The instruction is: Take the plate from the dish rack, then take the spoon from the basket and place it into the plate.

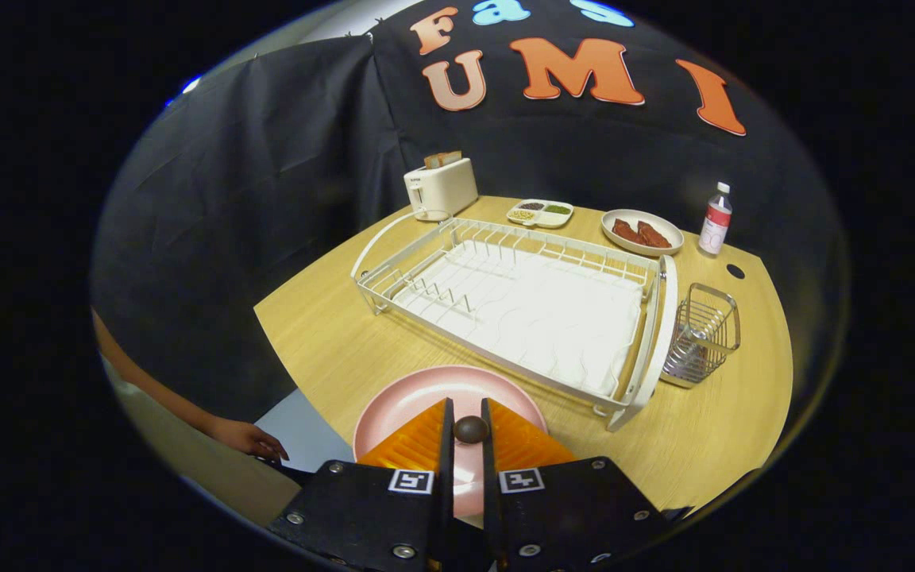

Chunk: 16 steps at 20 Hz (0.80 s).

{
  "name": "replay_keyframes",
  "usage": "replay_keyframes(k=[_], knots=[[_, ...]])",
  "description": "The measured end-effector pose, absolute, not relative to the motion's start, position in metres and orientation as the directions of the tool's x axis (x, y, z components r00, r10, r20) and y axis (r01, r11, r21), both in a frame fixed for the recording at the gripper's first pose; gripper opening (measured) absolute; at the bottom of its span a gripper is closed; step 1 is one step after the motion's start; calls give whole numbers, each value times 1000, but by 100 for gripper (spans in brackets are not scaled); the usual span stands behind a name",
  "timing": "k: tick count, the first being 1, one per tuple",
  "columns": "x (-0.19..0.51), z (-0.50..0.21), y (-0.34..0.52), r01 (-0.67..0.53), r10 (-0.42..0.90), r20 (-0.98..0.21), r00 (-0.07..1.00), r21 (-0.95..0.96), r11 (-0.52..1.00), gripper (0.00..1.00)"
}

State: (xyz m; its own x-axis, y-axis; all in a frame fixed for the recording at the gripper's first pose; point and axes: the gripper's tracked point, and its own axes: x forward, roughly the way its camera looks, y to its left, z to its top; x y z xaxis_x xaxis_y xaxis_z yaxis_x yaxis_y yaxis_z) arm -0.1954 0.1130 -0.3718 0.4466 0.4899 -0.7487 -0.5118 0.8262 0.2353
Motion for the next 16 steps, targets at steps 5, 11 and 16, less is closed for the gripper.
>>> replay_keyframes(k=[5, 11, 16], knots=[[-193, -383, 92, -457, 444, -773, 452, 227, 860, 24], [-166, -389, 73, -390, 348, -776, 525, 143, 909, 52], [-145, -376, 53, -331, 300, -752, 587, 116, 937, 83]])
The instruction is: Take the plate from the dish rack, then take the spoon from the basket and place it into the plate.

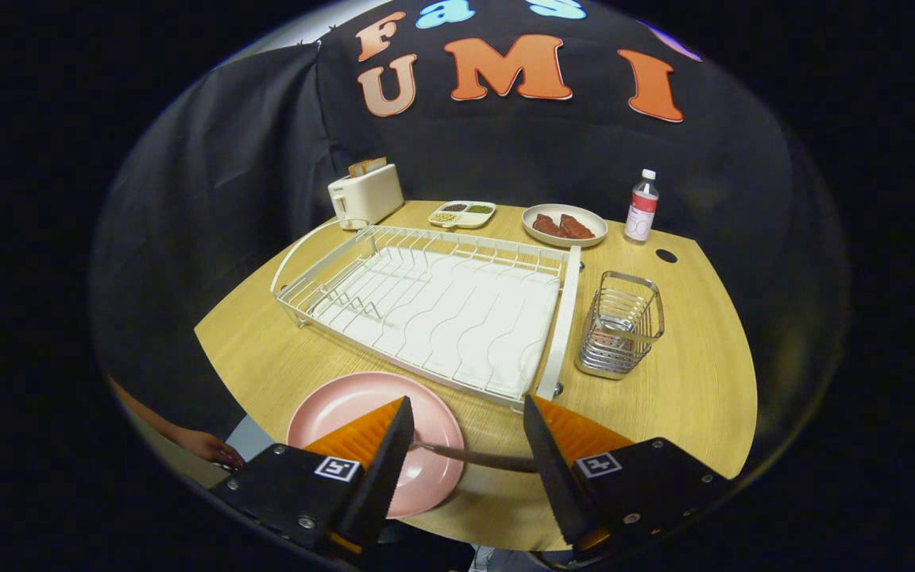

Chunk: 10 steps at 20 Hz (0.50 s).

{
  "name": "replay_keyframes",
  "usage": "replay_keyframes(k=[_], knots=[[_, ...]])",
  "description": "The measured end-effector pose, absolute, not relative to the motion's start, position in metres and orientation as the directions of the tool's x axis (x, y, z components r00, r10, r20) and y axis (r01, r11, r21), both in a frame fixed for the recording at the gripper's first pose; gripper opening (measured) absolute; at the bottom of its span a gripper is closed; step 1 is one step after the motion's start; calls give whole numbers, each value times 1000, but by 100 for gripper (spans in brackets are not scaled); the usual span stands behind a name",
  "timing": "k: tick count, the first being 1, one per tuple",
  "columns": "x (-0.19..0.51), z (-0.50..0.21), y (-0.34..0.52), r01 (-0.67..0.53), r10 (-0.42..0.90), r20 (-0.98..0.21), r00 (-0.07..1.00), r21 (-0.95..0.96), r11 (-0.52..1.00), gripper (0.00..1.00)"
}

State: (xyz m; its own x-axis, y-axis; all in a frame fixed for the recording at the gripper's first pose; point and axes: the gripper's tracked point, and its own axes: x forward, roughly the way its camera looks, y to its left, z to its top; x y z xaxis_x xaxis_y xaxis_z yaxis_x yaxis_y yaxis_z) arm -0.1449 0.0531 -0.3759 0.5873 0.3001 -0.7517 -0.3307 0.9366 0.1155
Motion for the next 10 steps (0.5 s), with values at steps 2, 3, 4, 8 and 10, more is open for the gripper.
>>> replay_keyframes(k=[2, 3, 4, 8, 10], knots=[[-135, -361, 47, -319, 282, -726, 627, 91, 943, 90], [-129, -351, 47, -316, 277, -707, 650, 80, 945, 92], [-123, -340, 47, -312, 275, -690, 669, 75, 947, 92], [-95, -284, 52, -298, 273, -590, 760, 57, 953, 95], [-81, -252, 52, -290, 269, -531, 804, 45, 956, 95]])
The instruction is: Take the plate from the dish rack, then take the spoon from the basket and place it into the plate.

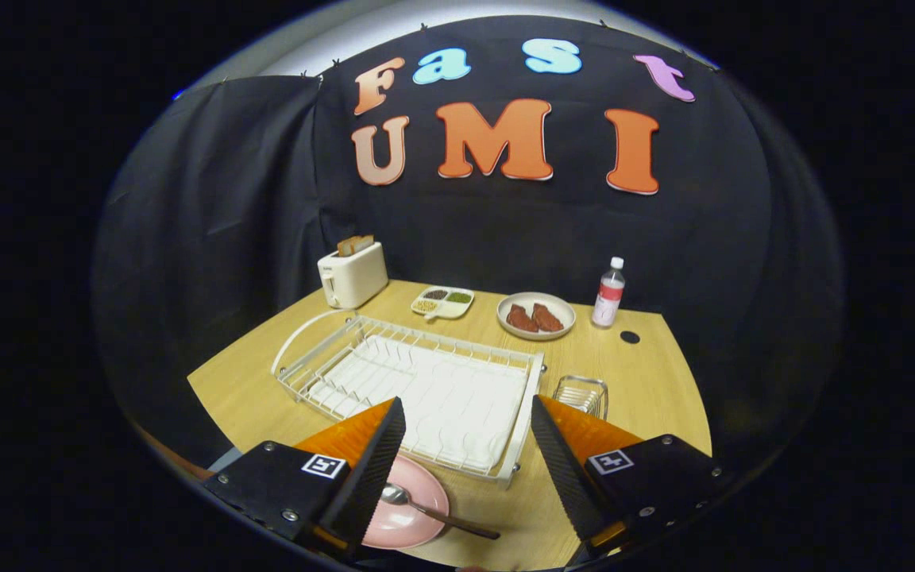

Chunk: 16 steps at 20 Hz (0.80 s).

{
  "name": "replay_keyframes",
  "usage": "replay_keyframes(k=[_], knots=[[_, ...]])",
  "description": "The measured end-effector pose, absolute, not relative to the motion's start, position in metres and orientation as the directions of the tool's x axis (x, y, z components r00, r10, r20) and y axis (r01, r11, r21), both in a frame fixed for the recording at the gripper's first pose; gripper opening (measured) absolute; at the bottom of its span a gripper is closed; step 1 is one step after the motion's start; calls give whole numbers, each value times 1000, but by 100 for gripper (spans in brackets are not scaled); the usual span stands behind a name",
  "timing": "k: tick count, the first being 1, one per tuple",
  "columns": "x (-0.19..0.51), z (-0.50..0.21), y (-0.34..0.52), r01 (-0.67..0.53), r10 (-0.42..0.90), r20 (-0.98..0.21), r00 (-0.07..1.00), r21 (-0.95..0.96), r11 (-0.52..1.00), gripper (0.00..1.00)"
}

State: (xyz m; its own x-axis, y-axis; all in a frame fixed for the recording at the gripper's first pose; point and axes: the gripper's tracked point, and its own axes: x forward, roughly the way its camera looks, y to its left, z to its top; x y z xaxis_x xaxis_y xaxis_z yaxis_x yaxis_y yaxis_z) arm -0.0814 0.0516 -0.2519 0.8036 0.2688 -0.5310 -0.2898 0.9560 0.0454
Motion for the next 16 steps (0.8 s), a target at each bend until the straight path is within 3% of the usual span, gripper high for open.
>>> replay_keyframes(k=[7, 16], knots=[[-47, -149, 51, -254, 239, -318, 917, -6, 967, 95], [-45, -97, 47, -190, 172, -209, 963, -68, 979, 95]])
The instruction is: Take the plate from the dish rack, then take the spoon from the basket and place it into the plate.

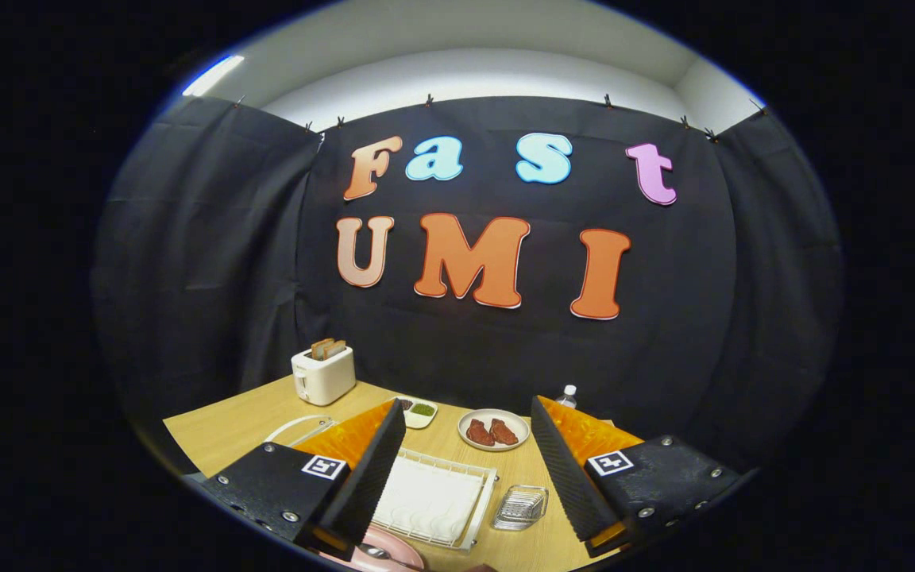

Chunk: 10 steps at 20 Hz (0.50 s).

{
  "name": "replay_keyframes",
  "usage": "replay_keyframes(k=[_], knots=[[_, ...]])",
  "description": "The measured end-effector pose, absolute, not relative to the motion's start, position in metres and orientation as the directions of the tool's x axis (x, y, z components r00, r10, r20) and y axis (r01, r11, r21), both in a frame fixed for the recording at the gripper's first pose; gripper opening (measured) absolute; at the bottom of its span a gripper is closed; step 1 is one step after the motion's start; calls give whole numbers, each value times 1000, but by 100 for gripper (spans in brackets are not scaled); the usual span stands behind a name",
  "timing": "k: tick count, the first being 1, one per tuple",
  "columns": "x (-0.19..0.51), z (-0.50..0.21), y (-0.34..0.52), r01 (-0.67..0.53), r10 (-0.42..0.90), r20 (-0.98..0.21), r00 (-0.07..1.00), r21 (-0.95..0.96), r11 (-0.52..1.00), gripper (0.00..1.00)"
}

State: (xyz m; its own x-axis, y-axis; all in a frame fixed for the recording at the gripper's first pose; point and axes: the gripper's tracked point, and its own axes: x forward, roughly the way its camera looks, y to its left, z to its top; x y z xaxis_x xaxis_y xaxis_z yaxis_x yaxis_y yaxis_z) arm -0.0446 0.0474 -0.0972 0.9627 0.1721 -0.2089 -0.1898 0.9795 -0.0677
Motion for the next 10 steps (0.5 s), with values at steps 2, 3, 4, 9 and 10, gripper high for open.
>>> replay_keyframes(k=[2, 3, 4, 9, 10], knots=[[-42, -78, 46, -184, 173, -140, 975, -70, 980, 95], [-43, -69, 45, -181, 172, -107, 979, -78, 980, 95], [-43, -61, 43, -172, 165, -79, 983, -86, 981, 95], [-46, -39, 54, -173, 172, -12, 985, -50, 984, 95], [-45, -36, 54, -175, 174, -6, 985, -45, 984, 95]])
